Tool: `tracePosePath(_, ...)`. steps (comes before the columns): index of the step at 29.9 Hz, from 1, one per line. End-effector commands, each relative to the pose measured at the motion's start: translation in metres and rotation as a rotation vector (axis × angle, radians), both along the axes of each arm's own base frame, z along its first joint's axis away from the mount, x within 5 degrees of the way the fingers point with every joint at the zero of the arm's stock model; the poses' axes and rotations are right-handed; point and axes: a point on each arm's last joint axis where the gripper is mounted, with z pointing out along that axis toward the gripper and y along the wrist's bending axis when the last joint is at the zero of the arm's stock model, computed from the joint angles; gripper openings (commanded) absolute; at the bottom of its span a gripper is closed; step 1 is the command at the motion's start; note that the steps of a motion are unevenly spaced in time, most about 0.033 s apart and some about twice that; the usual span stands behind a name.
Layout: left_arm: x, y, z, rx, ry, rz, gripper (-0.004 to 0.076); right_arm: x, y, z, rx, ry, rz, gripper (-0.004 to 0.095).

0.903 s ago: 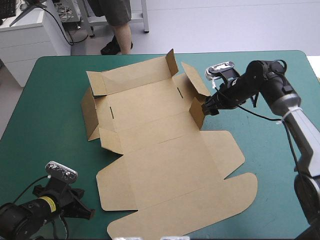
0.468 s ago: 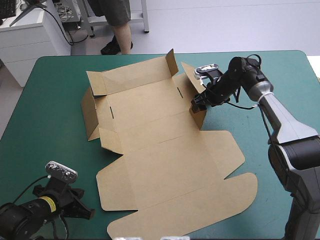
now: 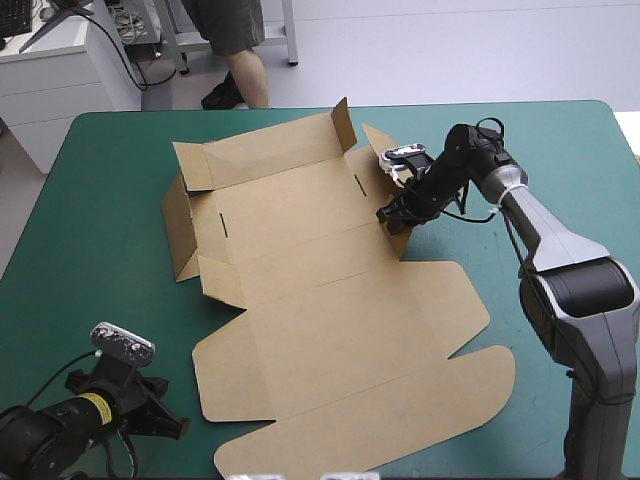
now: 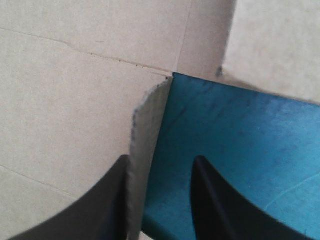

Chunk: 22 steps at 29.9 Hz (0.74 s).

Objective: Fold the box

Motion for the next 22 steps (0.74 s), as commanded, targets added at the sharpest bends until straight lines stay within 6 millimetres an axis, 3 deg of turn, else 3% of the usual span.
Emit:
tracePosePath(1,0.005,-0.003,0.01,-0.027,-0.058,-0.004,-0.0008,-0.004,0.002,0.036,0.068,-0.093,0.0,0.009)
tracePosePath(3,0.005,-0.003,0.01,-0.027,-0.058,-0.004,-0.0008,-0.004,0.002,0.038,0.077,-0.096,-0.003,-0.0017)
tracePosePath(9,0.005,-0.003,0.01,-0.027,-0.058,-0.004,-0.0008,-0.004,0.002,0.042,0.058,-0.114,0.033,-0.0014)
tracePosePath(18,0.005,-0.003,0.011,-0.029,-0.062,-0.004,-0.0008,-0.004,0.002,0.08,0.015,-0.27,0.241,-0.0019)
tracePosePath(22,0.005,-0.003,0.022,-0.039,-0.082,-0.003,-0.0008,-0.003,0.002,0.093,0.005,-0.34,0.287,-0.0019)
